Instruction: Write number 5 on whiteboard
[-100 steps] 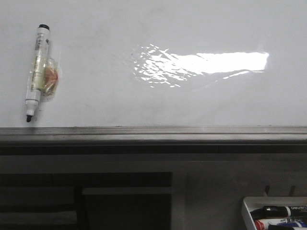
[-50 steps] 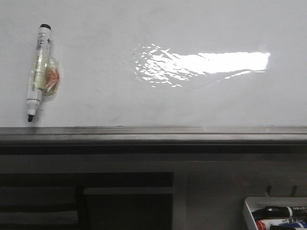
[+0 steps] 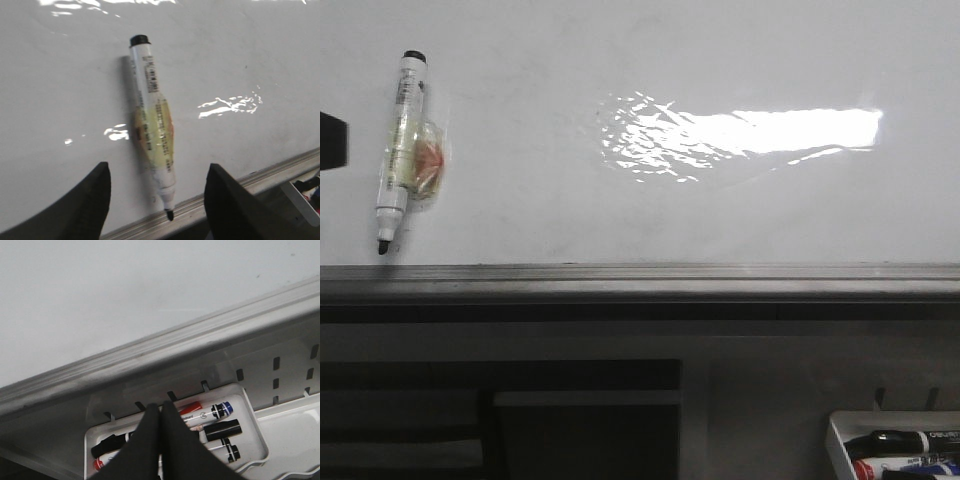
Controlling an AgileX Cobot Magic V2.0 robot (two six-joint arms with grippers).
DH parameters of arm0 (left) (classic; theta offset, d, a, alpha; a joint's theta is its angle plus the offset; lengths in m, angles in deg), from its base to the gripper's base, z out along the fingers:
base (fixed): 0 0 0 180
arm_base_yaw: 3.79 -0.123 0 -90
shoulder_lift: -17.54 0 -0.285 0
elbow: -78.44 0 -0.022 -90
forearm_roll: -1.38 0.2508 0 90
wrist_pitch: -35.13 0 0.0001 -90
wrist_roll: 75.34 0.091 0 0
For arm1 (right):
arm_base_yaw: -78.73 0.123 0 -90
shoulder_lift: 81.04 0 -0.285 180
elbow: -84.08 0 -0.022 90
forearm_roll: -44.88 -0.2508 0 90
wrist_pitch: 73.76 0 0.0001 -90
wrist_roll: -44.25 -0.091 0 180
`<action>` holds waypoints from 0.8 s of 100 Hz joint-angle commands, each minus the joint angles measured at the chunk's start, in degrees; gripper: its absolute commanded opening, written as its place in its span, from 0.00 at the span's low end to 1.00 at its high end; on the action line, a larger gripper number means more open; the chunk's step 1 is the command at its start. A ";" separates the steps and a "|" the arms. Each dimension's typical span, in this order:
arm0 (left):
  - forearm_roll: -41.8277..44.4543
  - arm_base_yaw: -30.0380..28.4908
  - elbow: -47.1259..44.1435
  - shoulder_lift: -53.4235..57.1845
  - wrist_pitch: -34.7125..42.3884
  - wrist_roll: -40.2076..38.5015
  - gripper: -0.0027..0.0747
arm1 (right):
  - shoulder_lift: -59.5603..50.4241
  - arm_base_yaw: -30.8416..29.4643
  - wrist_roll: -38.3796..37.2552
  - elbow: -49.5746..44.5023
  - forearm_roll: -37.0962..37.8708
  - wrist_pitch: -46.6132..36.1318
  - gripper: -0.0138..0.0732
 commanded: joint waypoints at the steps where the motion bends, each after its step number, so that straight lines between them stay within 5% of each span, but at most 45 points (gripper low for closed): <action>1: -0.81 1.95 3.78 -4.97 6.22 -0.14 0.54 | 0.76 -0.12 0.04 1.81 -0.01 -4.55 0.10; 35: -5.36 2.53 5.98 -18.19 10.06 -0.14 0.54 | 0.76 -0.12 0.04 1.81 -1.67 -4.67 0.10; 36: -5.86 2.53 5.98 -18.53 10.06 -0.14 0.53 | 0.76 3.98 0.04 1.81 -1.96 -4.67 0.10; 40: -6.99 2.53 5.98 -19.31 10.06 -0.14 0.52 | 0.76 3.98 0.04 1.81 -3.60 -4.98 0.10; 49: -9.50 2.29 5.98 -21.19 10.30 -0.14 0.39 | 0.76 3.98 0.04 1.81 -4.83 -5.92 0.10; 62: -9.50 1.37 5.98 -22.61 10.29 -0.14 0.00 | 0.76 3.98 0.04 1.81 -4.82 -4.48 0.10; 80: -8.02 1.37 5.98 -22.61 10.14 -0.03 0.01 | 0.76 3.98 0.04 3.56 -4.82 0.18 0.10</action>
